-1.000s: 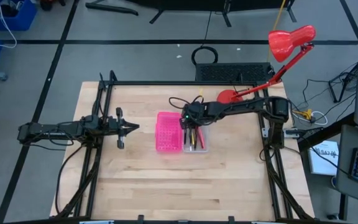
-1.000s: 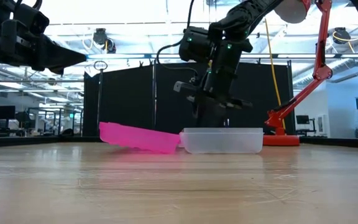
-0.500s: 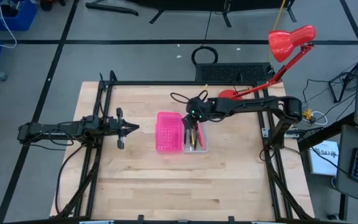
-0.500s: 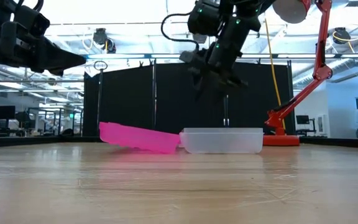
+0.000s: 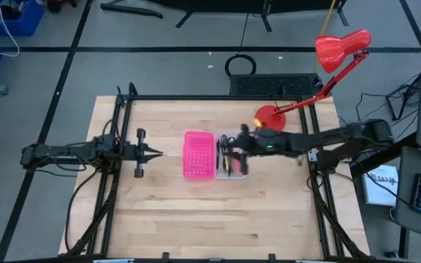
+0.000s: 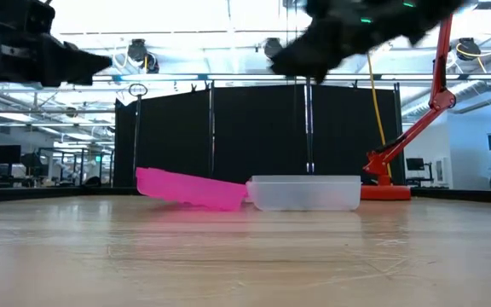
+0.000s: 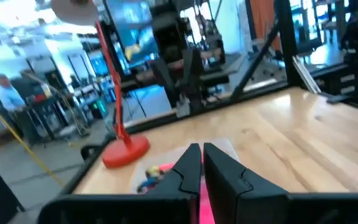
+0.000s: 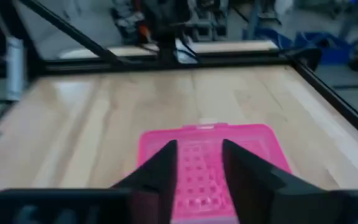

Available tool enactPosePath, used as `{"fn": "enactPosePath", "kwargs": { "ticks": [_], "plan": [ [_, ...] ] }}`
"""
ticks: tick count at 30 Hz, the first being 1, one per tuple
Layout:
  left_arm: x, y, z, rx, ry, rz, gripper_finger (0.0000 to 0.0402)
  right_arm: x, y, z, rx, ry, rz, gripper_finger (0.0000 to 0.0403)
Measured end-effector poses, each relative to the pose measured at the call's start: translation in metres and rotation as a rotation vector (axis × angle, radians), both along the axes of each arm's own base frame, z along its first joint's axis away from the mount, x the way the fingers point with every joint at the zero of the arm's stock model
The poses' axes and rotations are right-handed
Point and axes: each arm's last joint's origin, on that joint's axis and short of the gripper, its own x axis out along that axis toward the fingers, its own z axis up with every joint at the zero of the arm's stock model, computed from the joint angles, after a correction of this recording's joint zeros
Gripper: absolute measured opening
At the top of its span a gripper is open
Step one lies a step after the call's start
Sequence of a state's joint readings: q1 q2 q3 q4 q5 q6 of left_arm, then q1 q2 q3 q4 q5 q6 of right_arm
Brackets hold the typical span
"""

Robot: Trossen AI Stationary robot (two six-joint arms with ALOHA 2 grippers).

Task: Pick & place school supplies into a supply box
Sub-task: Return to Home Position

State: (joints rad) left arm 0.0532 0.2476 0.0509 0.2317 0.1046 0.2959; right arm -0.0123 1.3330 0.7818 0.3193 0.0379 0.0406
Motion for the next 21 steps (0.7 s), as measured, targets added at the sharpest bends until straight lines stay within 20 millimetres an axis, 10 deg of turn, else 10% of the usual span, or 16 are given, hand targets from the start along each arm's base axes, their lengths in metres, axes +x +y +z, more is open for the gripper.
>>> {"fn": "enactPosePath", "kwargs": {
  "ticks": [5,21],
  "plan": [
    [-0.001,-0.001,0.008,0.049,-0.081,-0.027,0.0006,-0.054,-0.001,-0.014,-0.014,-0.133,-0.016,0.0011],
    [0.000,0.010,-0.006,-0.077,-0.041,0.149,0.0002,-0.152,-0.005,-0.053,-0.037,-0.479,-0.056,0.0000]
  ]
}}
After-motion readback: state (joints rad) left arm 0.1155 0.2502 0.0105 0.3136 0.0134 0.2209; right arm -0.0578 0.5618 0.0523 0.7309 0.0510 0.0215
